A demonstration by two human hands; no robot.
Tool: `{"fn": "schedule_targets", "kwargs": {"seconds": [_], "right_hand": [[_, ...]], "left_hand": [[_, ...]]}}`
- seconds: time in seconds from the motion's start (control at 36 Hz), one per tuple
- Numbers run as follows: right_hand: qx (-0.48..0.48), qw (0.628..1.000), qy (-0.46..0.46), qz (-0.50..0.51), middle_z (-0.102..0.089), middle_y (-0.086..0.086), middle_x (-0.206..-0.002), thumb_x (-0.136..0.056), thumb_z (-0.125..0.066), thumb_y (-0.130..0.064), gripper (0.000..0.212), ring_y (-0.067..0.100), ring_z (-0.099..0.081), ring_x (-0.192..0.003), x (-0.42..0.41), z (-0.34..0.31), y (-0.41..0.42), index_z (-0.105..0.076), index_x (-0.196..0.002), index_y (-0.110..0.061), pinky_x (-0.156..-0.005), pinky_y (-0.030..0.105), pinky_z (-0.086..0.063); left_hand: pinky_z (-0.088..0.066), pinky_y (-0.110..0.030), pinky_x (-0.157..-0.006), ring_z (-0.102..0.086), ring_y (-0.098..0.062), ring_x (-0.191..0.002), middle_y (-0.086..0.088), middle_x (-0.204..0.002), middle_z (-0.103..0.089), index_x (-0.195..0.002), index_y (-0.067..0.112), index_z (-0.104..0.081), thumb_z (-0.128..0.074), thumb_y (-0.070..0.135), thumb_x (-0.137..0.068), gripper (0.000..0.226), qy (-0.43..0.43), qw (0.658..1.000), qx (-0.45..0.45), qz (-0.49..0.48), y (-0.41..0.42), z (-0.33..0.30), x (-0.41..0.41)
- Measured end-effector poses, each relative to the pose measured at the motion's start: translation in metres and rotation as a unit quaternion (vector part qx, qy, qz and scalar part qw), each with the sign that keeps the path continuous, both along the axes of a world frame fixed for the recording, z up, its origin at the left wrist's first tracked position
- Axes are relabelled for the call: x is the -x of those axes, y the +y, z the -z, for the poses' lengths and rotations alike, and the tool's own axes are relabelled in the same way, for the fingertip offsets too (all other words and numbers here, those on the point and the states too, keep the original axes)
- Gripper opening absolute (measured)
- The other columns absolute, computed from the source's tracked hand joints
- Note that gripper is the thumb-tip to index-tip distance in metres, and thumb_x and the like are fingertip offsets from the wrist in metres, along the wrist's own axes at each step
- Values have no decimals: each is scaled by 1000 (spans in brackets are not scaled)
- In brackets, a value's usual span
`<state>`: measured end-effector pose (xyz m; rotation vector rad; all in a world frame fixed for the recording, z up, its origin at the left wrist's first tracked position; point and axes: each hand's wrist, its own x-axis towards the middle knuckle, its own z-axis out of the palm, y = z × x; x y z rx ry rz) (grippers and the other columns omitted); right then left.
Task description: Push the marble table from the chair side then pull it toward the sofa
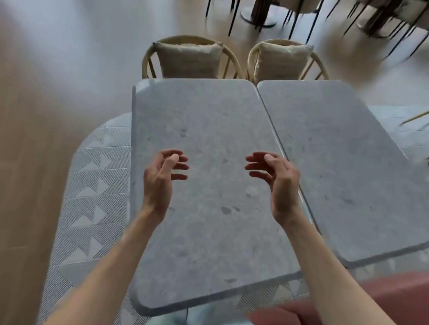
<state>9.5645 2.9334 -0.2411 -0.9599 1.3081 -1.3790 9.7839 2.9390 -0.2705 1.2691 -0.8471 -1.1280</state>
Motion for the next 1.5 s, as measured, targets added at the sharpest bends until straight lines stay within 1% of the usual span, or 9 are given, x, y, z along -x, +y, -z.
{"fn": "schedule_targets", "kwargs": {"seconds": [0.39, 0.61, 0.86, 1.0, 1.08, 1.17, 1.25, 1.39, 1.5], "right_hand": [[-253, 963, -91, -7, -73, 15, -93, -99, -44, -18, 27, 26, -70, -75, 51, 115, 67, -68, -96, -4, -73, 36, -54], [-440, 886, -148, 0, -65, 15, -87, -101, -42, -19, 26, 27, -64, -75, 81, 183, 121, -59, -88, -6, -68, 34, -53], [-486, 861, -152, 7, -68, 14, -83, -100, -43, -20, 25, 26, -66, -70, 107, 198, 148, -59, -88, -6, -62, 32, -54], [-513, 850, -109, 45, -69, 14, -67, -99, -54, -31, 30, 28, -65, -60, 118, 211, 173, -52, -79, -9, -56, 32, -54], [-526, 842, -108, 53, -65, 13, -74, -94, -63, -45, 40, 27, -65, -67, 122, 223, 187, -52, -87, -8, -54, 34, -55], [-517, 841, -148, 62, -64, 17, -101, -89, -68, -51, 49, 31, -68, -94, 123, 234, 192, -54, -110, -8, -65, 41, -58], [-492, 836, -236, 55, -59, 19, -128, -88, -66, -54, 66, 32, -60, -118, 125, 240, 192, -52, -132, -7, -82, 45, -54], [-441, 816, -361, 98, -60, 17, -132, -88, -66, -52, 67, 33, -57, -123, 137, 243, 172, -53, -137, -7, -107, 46, -46], [-421, 804, -394, 148, -60, 17, -137, -90, -69, -42, 56, 34, -58, -126, 147, 244, 165, -56, -134, -9, -110, 45, -45]], "left_hand": [[-52, -37, -64, -64, -28, -78, -16, -93, -67, -101, 3, -63, -47, 16, -99, 21, 58, 971, -221, -67, 77, 110, 49], [-53, -39, -69, -61, -28, -74, -14, -84, -62, -87, 8, -56, -44, 20, -97, 20, 245, 881, -379, -143, 147, 157, 103], [-52, -36, -65, -63, -26, -71, -12, -81, -64, -84, 10, -55, -42, 28, -101, 27, 291, 848, -394, -201, 178, 166, 141], [-49, -30, -54, -61, -19, -52, -6, -59, -64, -71, 15, -49, -55, 50, -97, 44, 304, 812, -415, -275, 192, 174, 154], [-50, -30, -56, -58, -17, -60, -3, -71, -58, -82, 12, -53, -65, 59, -87, 48, 319, 777, -441, -315, 203, 184, 159], [-57, -34, -75, -63, -20, -83, -6, -94, -63, -118, 8, -54, -72, 62, -78, 69, 337, 762, -441, -335, 211, 194, 162], [-53, -41, -97, -63, -23, -108, -9, -121, -63, -132, 12, -52, -71, 67, -73, 83, 368, 769, -409, -325, 211, 199, 166], [-54, -43, -76, -63, -26, -97, -10, -113, -65, -114, 15, -62, -70, 66, -76, 64, 444, 775, -336, -299, 197, 202, 172], [-54, -43, -86, -64, -28, -98, -11, -124, -65, -128, 14, -58, -69, 59, -82, 65, 453, 766, -327, -317, 192, 205, 183]]}}
